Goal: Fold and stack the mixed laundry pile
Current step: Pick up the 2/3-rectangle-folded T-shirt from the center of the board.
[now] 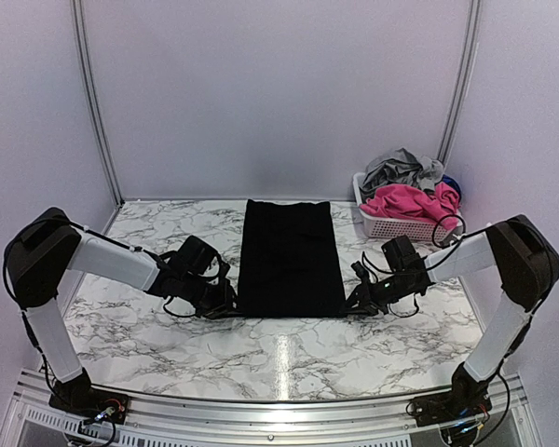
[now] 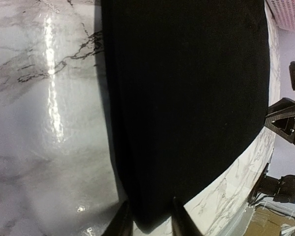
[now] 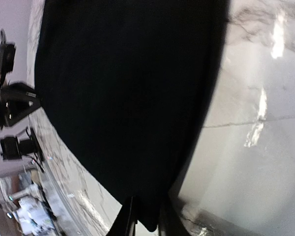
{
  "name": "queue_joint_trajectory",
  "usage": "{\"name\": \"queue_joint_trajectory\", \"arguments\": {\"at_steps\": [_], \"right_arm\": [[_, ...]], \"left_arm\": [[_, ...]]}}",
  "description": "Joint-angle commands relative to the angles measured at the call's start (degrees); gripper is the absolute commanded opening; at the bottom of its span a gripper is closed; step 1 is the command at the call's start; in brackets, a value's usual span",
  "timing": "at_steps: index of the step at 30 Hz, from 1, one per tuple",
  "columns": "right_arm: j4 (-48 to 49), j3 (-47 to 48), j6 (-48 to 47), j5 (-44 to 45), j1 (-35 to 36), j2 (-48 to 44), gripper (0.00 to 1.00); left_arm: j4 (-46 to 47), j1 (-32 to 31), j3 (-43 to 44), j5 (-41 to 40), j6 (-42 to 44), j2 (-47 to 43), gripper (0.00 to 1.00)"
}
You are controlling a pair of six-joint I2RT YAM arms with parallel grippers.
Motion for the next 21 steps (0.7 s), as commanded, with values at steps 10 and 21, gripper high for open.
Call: {"name": "queue_joint_trajectory", "arguments": {"at_steps": [10,21], "right_arm": [[-0.94,-3.24,4.99,1.98,3.90,-7.17,0.00],[-12.93,-9.15,18.83,5.83,11.07,-37.38,0.00]], "left_arm": [[0.28,-2.19,-5.22,0.12,-1.02,-5.95,0.00],[-8.72,-11.61,-12.28,-3.28,-11.42,-31.03,0.00]]}}
